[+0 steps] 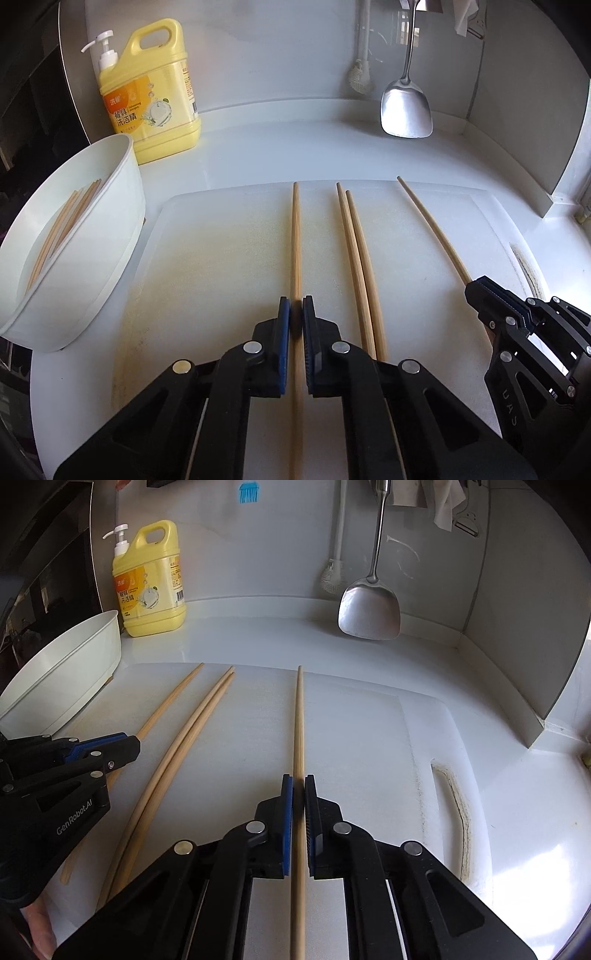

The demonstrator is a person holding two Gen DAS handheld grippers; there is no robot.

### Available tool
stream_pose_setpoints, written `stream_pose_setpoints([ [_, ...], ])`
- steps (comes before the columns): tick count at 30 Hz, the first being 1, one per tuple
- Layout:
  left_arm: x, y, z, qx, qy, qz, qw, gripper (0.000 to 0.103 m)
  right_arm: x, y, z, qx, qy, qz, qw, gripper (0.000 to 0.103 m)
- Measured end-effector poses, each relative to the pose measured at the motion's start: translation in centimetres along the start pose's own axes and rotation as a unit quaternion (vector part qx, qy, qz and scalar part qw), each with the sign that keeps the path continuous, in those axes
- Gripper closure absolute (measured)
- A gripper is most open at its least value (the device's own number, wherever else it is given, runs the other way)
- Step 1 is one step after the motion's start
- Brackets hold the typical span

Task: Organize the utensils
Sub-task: 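Lift both held chopsticks and carry them over the basin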

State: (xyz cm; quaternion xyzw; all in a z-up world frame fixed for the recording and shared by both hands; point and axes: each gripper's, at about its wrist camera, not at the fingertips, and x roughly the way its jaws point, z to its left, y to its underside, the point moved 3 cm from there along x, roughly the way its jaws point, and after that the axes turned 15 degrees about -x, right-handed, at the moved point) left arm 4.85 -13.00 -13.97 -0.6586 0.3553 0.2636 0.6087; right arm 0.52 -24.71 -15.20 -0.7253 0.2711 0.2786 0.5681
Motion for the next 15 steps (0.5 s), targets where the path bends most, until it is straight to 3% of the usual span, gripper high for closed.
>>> stream_pose_setpoints([
  [8,-1.2,0.4,1.4,-0.035,0.028,0.024,0.9987,0.095,-1.5,0.4,-0.9,0.042,-0.027,-0.015,0.999,0.097],
  [15,-5.4,-0.7,2.6,-0.045,0.026,0.021,0.9984,0.095,-4.6,-1.2,-1.0,0.048,-0.044,-0.021,0.998,0.097],
])
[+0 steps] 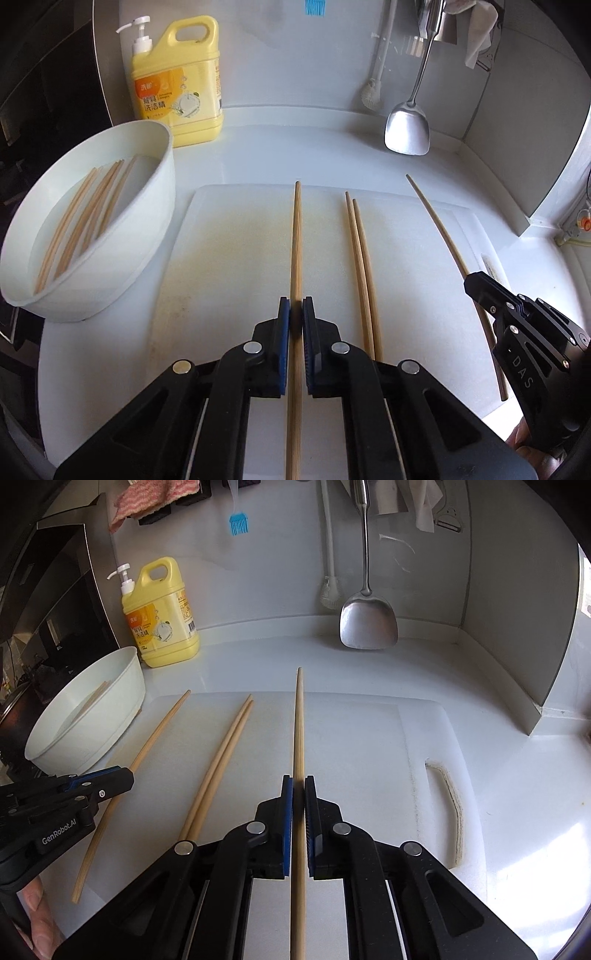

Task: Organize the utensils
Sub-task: 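Lift both held chopsticks and carry them over the basin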

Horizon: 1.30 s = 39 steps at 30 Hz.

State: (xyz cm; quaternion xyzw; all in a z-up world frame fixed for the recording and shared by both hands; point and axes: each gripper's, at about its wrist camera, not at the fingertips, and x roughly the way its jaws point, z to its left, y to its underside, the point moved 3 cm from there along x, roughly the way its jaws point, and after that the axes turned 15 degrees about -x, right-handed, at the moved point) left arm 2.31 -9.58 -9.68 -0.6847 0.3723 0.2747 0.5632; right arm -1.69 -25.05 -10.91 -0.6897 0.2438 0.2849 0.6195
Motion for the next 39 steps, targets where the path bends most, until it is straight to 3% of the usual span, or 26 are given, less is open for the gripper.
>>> stream_pose_setpoints([
  [7,-6.8,-2.4,4.3,-0.032,-0.034,-0.026,0.9986,0.095,-3.2,-4.0,2.8,-0.016,-0.045,-0.015,0.999,0.097],
  [17,-11.7,-8.6,16.2,-0.103,-0.093,-0.070,0.9878,0.095,-3.3,-12.7,13.3,-0.084,-0.120,-0.046,0.988,0.097],
  [22,-10.5,-12.1,21.4,-0.102,-0.099,-0.070,0.9874,0.095,-0.8,-16.4,19.0,-0.090,-0.141,-0.040,0.985,0.097],
  [27,-7.8,-14.3,25.2,-0.101,-0.083,-0.040,0.9906,0.095,3.0,-18.8,23.8,-0.079,-0.151,-0.017,0.985,0.097],
  [39,-0.2,-16.6,27.6,-0.066,-0.038,0.031,0.9966,0.095,11.2,-20.0,28.9,-0.031,-0.139,0.061,0.988,0.097],
])
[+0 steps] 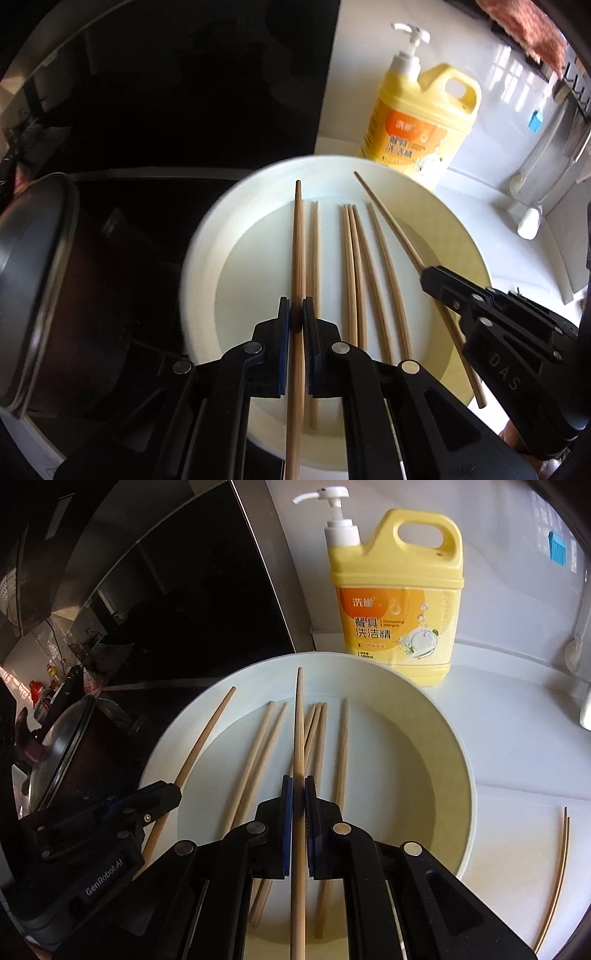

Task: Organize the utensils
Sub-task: 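Lift both held chopsticks and carry them over the basin, then open both tools to release the chopsticks into the basin, then move both open tools back to the last two chopsticks on the board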

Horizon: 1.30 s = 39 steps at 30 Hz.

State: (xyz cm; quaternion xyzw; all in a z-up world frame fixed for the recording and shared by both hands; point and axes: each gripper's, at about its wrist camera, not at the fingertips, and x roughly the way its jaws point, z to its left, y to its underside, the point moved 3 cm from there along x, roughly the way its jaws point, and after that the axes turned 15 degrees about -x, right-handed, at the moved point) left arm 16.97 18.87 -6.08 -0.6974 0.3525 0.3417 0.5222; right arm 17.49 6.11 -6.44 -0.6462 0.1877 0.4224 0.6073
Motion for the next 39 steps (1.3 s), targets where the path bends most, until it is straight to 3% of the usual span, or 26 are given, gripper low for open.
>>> stream_pose_setpoints([
  [15,4.5,-0.6,-0.3,0.021,-0.003,0.048,0.9987,0.095,3.5,0.3,-1.4,0.043,0.000,0.055,0.998,0.097],
  [17,4.5,-0.7,-0.2,0.021,-0.008,0.044,0.9988,0.090,3.4,0.4,-1.5,0.044,-0.001,0.057,0.997,0.097],
  [20,4.0,-0.7,0.1,0.019,-0.013,0.034,0.9992,0.055,2.9,0.3,-1.6,0.039,0.007,0.053,0.998,0.095],
  [22,3.5,-0.8,0.3,0.018,-0.014,0.021,0.9995,0.044,2.2,0.2,-1.8,0.034,0.015,0.047,0.998,0.091],
  [25,2.7,-0.9,0.6,0.020,-0.021,0.011,0.9995,0.039,1.6,0.1,-2.2,0.035,0.022,0.039,0.998,0.082],
  [29,1.7,-0.8,1.3,0.008,-0.029,0.005,0.9995,0.028,0.7,0.5,-2.3,0.035,0.025,0.033,0.999,0.078],
  [39,-0.8,0.4,1.3,-0.001,-0.043,-0.008,0.9990,0.026,-2.1,1.8,-1.7,0.023,0.017,0.016,0.999,0.066],
])
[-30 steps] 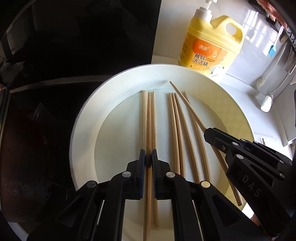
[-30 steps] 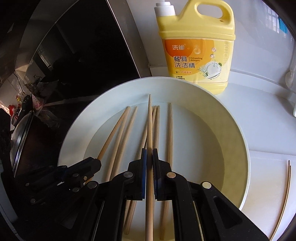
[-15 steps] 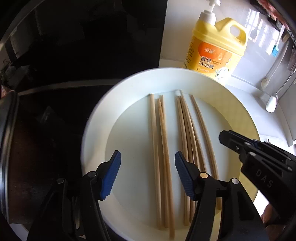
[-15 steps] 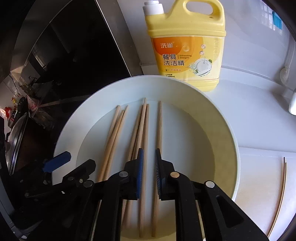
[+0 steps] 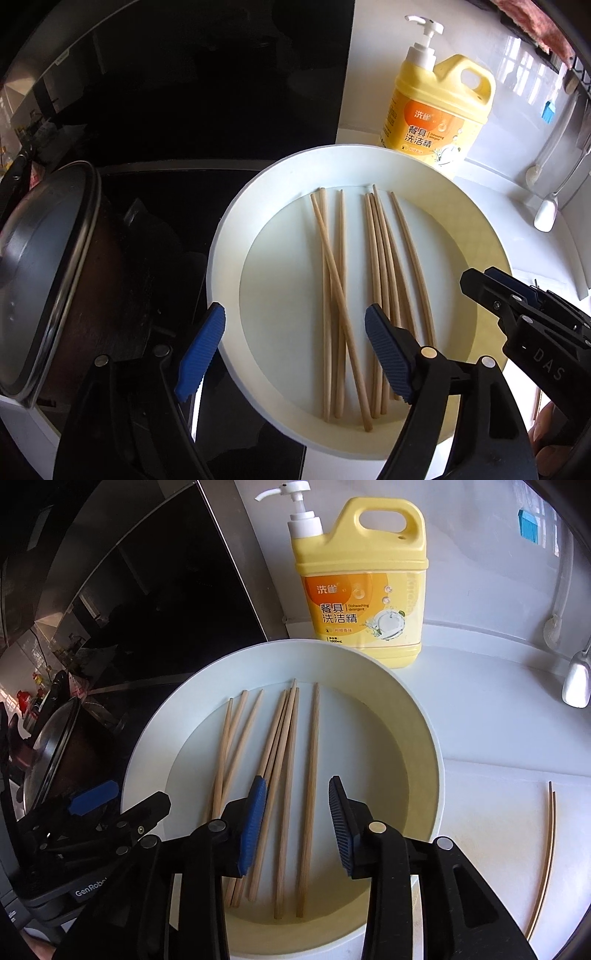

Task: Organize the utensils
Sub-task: 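Move both open tools back to the last two chopsticks on the board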

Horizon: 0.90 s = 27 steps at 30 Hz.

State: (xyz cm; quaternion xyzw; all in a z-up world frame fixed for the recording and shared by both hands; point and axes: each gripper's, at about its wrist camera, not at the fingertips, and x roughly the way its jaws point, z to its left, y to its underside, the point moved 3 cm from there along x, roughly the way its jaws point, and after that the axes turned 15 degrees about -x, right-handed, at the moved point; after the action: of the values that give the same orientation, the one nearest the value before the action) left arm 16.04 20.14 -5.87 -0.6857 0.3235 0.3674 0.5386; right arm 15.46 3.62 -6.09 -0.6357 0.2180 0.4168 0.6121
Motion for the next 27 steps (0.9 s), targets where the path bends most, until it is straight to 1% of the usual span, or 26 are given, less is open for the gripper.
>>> stream_pose_setpoints([
  [1,-0.4,0.2,-0.2,0.000,-0.001,-0.002,1.0000,0.026,-0.4,0.2,0.1,-0.001,0.000,-0.002,1.000,0.062],
  [2,-0.7,0.4,-0.3,-0.002,-0.001,-0.004,1.0000,0.026,-0.9,0.4,0.1,-0.002,-0.002,-0.005,1.000,0.061],
  [8,-2.8,2.4,-1.8,-0.007,0.004,-0.010,0.9999,0.024,-3.8,2.2,-1.0,-0.003,-0.001,-0.019,1.000,0.060],
  [11,-3.8,3.6,-3.2,-0.001,0.008,-0.012,0.9999,0.022,-5.5,3.6,-2.2,-0.001,0.005,-0.023,1.000,0.056],
  [15,-5.0,5.2,-5.3,0.009,0.014,-0.014,0.9998,0.019,-7.8,6.2,-4.2,0.008,0.012,-0.024,1.000,0.055],
  [20,-6.3,7.9,-8.3,0.023,0.021,-0.009,0.9995,0.016,-10.3,9.9,-7.4,0.025,0.021,-0.017,0.999,0.049],
  [21,-6.6,8.5,-8.9,0.024,0.022,-0.008,0.9994,0.015,-10.8,10.7,-8.2,0.029,0.023,-0.015,0.999,0.046],
  [24,-7.3,9.9,-10.6,0.027,0.029,-0.007,0.9992,0.015,-12.3,13.0,-10.3,0.040,0.031,-0.011,0.999,0.045],
  [27,-8.3,11.5,-12.0,0.029,0.028,-0.009,0.9992,0.014,-13.8,15.2,-12.4,0.051,0.039,-0.012,0.998,0.043],
])
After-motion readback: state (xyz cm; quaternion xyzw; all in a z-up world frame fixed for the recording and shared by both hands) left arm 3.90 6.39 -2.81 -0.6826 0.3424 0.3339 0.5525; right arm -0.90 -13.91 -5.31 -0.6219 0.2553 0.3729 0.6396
